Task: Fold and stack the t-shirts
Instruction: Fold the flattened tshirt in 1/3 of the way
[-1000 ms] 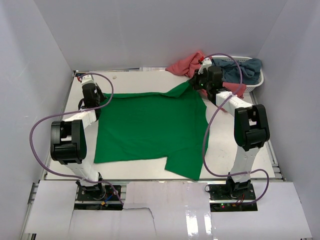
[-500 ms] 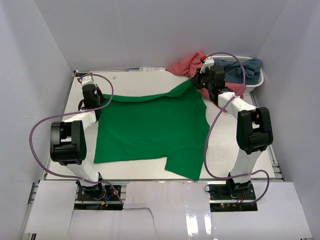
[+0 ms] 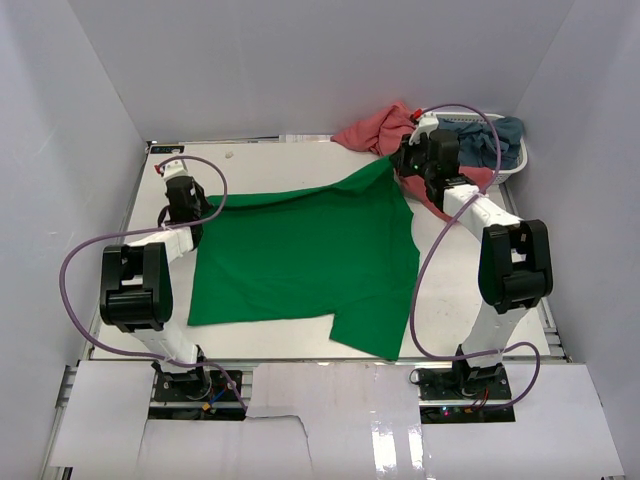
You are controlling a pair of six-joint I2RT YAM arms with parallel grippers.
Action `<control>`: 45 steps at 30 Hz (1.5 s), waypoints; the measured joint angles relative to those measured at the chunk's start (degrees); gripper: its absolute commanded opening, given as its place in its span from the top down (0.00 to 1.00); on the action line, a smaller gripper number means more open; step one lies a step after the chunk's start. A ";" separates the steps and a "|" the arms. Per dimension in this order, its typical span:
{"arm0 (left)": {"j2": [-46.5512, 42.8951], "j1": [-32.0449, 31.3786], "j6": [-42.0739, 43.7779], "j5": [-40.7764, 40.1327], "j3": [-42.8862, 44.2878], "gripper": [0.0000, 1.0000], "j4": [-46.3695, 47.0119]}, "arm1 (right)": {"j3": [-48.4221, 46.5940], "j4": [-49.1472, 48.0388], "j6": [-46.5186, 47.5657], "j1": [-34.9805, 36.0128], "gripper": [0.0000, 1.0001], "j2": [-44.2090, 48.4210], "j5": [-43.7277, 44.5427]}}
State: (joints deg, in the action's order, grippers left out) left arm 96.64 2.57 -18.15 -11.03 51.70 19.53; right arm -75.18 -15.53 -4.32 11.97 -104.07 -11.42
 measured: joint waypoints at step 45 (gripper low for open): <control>-11.26 0.00 -1.49 1.44 -8.31 1.00 -2.99 | 19.19 2.12 -0.50 -0.13 0.92 15.76 0.68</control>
State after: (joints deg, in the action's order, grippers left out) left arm 85.38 2.57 -19.64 -9.58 43.40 16.53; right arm -55.99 -13.41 -4.82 11.84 -88.31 -10.74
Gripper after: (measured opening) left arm 0.028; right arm 0.081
